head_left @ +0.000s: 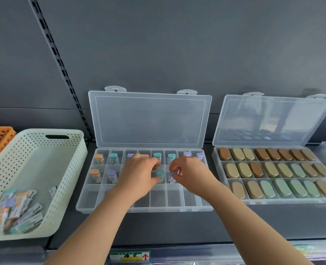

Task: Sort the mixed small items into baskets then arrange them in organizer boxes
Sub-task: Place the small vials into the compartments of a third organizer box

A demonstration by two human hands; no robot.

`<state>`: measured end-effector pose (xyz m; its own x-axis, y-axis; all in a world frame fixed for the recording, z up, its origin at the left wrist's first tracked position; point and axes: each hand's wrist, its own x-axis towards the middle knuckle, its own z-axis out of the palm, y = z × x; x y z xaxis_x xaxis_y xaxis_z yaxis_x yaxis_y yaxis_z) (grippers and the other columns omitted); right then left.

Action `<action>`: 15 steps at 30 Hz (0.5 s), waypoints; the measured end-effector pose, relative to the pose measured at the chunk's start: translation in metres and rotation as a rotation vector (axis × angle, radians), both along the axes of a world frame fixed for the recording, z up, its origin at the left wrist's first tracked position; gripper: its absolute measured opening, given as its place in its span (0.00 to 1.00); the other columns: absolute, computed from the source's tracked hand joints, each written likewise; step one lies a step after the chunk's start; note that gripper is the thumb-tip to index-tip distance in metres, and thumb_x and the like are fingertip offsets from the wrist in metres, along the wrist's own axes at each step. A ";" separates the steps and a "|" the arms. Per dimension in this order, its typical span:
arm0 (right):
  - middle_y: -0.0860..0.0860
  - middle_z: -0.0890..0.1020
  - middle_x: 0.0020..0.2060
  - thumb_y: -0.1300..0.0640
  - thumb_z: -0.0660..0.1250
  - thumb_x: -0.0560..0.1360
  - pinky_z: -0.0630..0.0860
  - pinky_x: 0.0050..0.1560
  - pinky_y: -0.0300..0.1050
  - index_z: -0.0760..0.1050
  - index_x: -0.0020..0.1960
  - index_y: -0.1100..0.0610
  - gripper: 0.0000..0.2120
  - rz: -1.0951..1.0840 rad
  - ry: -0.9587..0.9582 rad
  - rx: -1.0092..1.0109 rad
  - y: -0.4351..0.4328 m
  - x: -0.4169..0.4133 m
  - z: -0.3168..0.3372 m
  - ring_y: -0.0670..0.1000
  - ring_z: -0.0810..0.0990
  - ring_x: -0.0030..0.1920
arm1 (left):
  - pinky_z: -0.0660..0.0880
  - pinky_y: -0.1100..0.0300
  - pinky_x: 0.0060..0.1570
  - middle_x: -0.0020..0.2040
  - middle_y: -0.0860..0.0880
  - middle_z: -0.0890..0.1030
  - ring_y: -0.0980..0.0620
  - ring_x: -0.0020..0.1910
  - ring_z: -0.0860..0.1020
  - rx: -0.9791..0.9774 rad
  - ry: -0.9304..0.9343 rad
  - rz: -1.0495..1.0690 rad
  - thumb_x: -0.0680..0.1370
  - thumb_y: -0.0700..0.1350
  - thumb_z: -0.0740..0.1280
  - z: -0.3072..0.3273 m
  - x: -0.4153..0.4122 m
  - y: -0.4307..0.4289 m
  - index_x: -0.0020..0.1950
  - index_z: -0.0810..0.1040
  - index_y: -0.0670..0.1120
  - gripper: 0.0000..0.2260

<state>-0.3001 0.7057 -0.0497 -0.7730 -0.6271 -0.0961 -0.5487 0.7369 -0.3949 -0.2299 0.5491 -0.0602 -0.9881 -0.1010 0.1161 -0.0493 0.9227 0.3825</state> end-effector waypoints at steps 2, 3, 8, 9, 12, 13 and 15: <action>0.53 0.83 0.50 0.58 0.63 0.77 0.80 0.50 0.47 0.80 0.54 0.55 0.09 0.011 -0.004 0.032 -0.001 0.000 -0.001 0.53 0.82 0.45 | 0.70 0.60 0.51 0.53 0.57 0.80 0.54 0.53 0.72 0.026 0.001 0.008 0.73 0.52 0.70 0.003 0.003 -0.002 0.58 0.79 0.52 0.14; 0.52 0.82 0.51 0.58 0.63 0.77 0.80 0.50 0.47 0.80 0.55 0.55 0.09 0.010 -0.003 0.040 -0.001 0.000 0.000 0.53 0.82 0.46 | 0.70 0.60 0.51 0.53 0.57 0.80 0.54 0.54 0.71 0.032 0.005 0.011 0.74 0.52 0.70 0.006 0.005 -0.003 0.59 0.79 0.53 0.14; 0.49 0.79 0.56 0.55 0.68 0.75 0.78 0.52 0.46 0.77 0.60 0.52 0.14 0.009 0.047 0.005 0.002 0.005 0.014 0.50 0.79 0.51 | 0.69 0.60 0.55 0.56 0.57 0.80 0.54 0.59 0.71 0.095 0.036 0.049 0.74 0.51 0.70 0.015 0.022 -0.015 0.58 0.79 0.52 0.13; 0.48 0.79 0.57 0.55 0.68 0.75 0.78 0.53 0.45 0.76 0.61 0.52 0.15 0.018 0.054 -0.016 -0.001 0.006 0.019 0.50 0.79 0.52 | 0.69 0.61 0.55 0.56 0.58 0.79 0.55 0.59 0.71 0.108 0.052 0.062 0.74 0.51 0.70 0.017 0.027 -0.019 0.58 0.79 0.53 0.13; 0.47 0.80 0.56 0.55 0.68 0.75 0.77 0.54 0.44 0.77 0.61 0.52 0.15 0.047 0.064 -0.112 -0.021 0.013 0.032 0.48 0.79 0.52 | 0.69 0.62 0.54 0.54 0.59 0.80 0.58 0.55 0.71 0.151 0.080 0.103 0.74 0.50 0.70 0.025 0.045 -0.040 0.57 0.80 0.53 0.12; 0.48 0.81 0.55 0.56 0.69 0.75 0.77 0.54 0.44 0.77 0.60 0.53 0.14 0.063 0.060 -0.159 -0.032 0.017 0.036 0.47 0.79 0.52 | 0.70 0.61 0.54 0.52 0.58 0.81 0.58 0.53 0.72 0.166 0.087 0.119 0.74 0.49 0.71 0.028 0.052 -0.049 0.56 0.80 0.52 0.12; 0.49 0.82 0.51 0.58 0.69 0.74 0.77 0.54 0.46 0.79 0.58 0.55 0.12 0.113 0.040 -0.256 -0.056 0.027 0.040 0.47 0.79 0.49 | 0.72 0.59 0.53 0.49 0.58 0.81 0.57 0.52 0.74 0.182 0.107 0.160 0.73 0.49 0.72 0.035 0.069 -0.070 0.55 0.81 0.53 0.11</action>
